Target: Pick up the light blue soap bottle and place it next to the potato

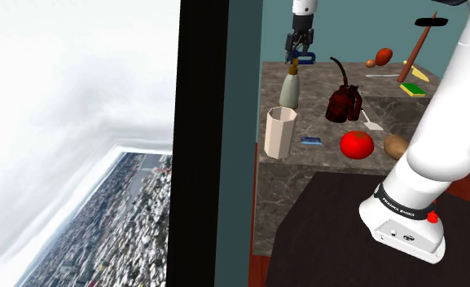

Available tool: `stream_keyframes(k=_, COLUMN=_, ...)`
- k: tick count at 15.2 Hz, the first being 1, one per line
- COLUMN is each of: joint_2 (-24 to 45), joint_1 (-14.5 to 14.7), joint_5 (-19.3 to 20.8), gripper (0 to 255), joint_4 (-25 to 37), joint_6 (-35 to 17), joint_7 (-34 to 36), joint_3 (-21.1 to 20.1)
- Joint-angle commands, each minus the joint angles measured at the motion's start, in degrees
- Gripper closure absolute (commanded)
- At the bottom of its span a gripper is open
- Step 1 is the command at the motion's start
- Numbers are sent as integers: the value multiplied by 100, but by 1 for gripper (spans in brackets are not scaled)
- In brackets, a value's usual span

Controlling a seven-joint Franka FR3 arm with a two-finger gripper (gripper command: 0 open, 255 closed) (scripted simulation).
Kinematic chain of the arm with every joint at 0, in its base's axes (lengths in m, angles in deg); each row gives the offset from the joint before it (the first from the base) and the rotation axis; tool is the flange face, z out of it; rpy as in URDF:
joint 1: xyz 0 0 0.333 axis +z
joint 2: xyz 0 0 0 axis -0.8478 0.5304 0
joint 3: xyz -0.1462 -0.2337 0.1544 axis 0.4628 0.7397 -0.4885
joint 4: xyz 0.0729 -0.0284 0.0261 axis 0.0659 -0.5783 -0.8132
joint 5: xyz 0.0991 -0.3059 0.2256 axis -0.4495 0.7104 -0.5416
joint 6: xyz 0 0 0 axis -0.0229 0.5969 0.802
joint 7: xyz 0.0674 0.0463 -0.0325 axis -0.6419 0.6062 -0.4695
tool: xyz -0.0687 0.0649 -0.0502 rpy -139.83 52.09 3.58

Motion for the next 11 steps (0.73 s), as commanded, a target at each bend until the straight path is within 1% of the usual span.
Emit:
stream_keyframes(k=1, joint_2=497, joint_1=-173, joint_5=-219, gripper=0, joint_4=545, joint_6=91, joint_7=-186, joint_3=72)
stream_keyframes(k=5, joint_2=1493, joint_1=-581, joint_5=-633, gripper=0, joint_4=1737, joint_6=379, joint_7=-427, joint_3=114)
stream_keyframes(k=8, joint_2=2328, joint_1=-971, joint_5=-928, gripper=0, joint_4=2864, joint_6=725, joint_7=-527, joint_3=85)
stream_keyframes(k=9, joint_2=2376, joint_1=-998, joint_5=-940, gripper=0, joint_4=2934, joint_6=748, joint_7=-529, joint_3=76)
stream_keyframes(k=11, joint_2=2359, joint_1=-974, joint_5=-938, gripper=0, joint_4=2750, joint_6=584, joint_7=-538, joint_3=71)
